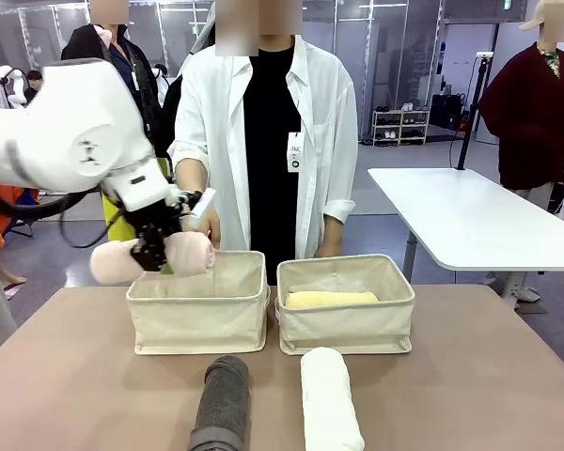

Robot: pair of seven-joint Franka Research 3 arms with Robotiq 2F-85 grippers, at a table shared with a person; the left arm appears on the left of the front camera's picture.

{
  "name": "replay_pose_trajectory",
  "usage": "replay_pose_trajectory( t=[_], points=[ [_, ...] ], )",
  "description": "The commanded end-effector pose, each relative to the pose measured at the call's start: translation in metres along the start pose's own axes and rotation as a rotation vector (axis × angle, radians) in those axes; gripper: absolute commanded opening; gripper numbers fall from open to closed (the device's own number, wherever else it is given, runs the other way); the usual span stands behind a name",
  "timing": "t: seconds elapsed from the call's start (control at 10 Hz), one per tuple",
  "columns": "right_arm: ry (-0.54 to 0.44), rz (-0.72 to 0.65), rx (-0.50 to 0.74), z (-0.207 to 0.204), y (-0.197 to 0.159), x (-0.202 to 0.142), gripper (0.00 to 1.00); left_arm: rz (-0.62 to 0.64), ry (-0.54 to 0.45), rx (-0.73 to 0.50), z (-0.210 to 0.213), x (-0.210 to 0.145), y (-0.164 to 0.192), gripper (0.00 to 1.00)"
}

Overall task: Divide the towels into two baskets.
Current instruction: Pick up one hotel-folded towel from the bottom of the table and place it in the Fabric basket indicated by the person.

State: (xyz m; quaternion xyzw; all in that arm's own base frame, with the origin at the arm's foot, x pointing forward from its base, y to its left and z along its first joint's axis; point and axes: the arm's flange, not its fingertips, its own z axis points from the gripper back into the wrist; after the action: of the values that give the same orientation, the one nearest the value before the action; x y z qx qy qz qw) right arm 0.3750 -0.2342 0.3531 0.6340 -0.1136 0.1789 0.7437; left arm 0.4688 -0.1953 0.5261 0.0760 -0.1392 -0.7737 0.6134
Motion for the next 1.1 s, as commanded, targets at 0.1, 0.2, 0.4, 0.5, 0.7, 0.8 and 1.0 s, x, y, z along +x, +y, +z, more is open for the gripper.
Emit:
replay_pose_trajectory(
  t=[0.1,0.2,0.4,0.5,0.7,0.8,1.0],
  points=[
    [-0.005,-0.009,-0.012,-0.003,0.004,-0.002,0.95,-0.031,0.075,0.041,-0.018,0.016,0.04,0.34],
    [-0.005,-0.009,-0.012,-0.003,0.004,-0.002,0.95,-0.024,0.088,0.056,-0.036,0.019,0.052,0.34],
    [-0.005,-0.009,-0.012,-0.003,0.004,-0.002,0.95,-0.006,0.078,0.06,-0.065,0.021,0.072,0.34],
    [-0.005,-0.009,-0.012,-0.003,0.004,-0.002,0.95,0.015,0.071,0.024,-0.075,0.018,0.081,0.34],
    [-0.005,-0.009,-0.012,-0.003,0.004,-0.002,0.95,0.022,0.058,-0.011,-0.095,0.014,0.092,0.36],
    [-0.005,-0.009,-0.012,-0.003,0.004,-0.002,0.95,0.029,0.049,-0.023,-0.104,0.015,0.096,0.49],
    [-0.005,-0.009,-0.012,-0.003,0.004,-0.002,0.95,0.01,0.086,-0.046,-0.118,0.019,0.097,0.74]
  ],
)
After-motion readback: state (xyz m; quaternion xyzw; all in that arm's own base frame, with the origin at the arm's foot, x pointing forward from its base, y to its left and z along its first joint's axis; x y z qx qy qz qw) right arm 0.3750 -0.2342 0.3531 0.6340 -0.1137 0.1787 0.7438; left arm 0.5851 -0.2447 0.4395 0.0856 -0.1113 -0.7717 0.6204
